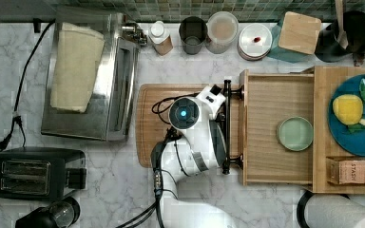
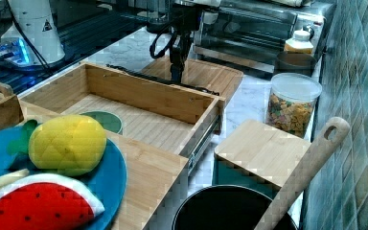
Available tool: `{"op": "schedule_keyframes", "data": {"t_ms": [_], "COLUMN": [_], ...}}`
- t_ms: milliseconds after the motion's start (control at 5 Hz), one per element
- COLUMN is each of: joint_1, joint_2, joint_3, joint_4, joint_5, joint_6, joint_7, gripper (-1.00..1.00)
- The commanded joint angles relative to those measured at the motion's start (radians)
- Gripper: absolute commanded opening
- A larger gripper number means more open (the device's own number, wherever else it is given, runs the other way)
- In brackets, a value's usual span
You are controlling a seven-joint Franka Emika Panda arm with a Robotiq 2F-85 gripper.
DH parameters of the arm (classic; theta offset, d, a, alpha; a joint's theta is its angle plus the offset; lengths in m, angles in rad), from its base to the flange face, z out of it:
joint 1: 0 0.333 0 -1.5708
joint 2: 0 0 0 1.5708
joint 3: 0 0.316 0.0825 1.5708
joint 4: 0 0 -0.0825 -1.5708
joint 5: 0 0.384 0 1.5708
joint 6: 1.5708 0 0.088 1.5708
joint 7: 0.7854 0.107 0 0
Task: Close the drawer.
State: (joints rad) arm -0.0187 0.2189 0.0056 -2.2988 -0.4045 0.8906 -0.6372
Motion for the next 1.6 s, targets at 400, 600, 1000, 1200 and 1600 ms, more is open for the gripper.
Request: {"op": "schedule_keyframes", "data": {"t_ms": [400, 600, 1000, 1200, 1600], "joint_1": [-0.163, -0.215, -0.286, -0.316, -0.419], "joint_2": [-0.033, -0.015, -0.003, 0.044, 0.107], "joint_3": [-0.096, -0.114, -0.183, -0.214, -0.267], "joint_4": [-0.014, 0.02, 0.042, 0.094, 0.198], "joint_5": [0.122, 0.227, 0.255, 0.291, 0.31], "joint_6": [0.108, 0.061, 0.083, 0.082, 0.138], "joint_7": [-0.269, -0.387, -0.541, -0.629, -0.844], "gripper": [-1.0, -1.0, -1.0, -1.0, -1.0]}}
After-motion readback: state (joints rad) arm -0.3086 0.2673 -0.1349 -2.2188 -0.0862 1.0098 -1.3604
